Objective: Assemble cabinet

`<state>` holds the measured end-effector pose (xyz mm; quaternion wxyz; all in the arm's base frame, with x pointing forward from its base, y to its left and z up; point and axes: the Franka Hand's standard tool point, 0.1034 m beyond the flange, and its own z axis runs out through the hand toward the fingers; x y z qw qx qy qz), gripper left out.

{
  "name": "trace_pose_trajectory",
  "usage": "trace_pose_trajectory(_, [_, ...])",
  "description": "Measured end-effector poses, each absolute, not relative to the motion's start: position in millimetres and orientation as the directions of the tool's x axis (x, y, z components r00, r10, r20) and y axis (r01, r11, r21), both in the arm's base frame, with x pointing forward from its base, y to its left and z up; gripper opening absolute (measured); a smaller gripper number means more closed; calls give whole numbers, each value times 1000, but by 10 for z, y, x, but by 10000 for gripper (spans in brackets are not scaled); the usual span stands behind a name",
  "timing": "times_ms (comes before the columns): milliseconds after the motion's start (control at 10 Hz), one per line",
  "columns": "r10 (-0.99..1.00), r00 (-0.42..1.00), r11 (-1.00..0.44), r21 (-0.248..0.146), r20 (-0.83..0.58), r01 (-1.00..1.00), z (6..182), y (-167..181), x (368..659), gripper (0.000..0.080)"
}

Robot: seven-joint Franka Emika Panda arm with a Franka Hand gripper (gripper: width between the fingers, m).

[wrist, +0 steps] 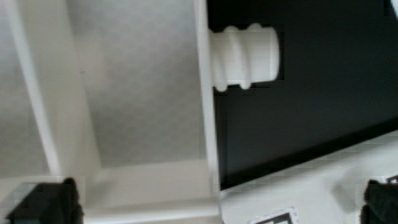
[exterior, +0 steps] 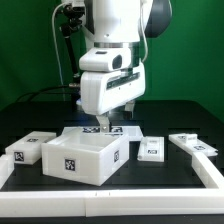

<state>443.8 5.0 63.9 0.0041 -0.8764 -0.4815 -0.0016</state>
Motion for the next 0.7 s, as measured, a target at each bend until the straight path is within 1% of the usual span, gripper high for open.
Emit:
trace_pose_trajectory(100, [841,541,-541,-7,9,841,580,25,4425,798])
trace_pose_trajectory(400, [839,544,-544,-32,0,838,437,38,4342,798])
trace_pose_trajectory(500, [839,544,-544,-32,3,838,390,45,4337,798])
trace_pose_trajectory(700, [838,546,-546,-48,1,837,233,55,4304,798])
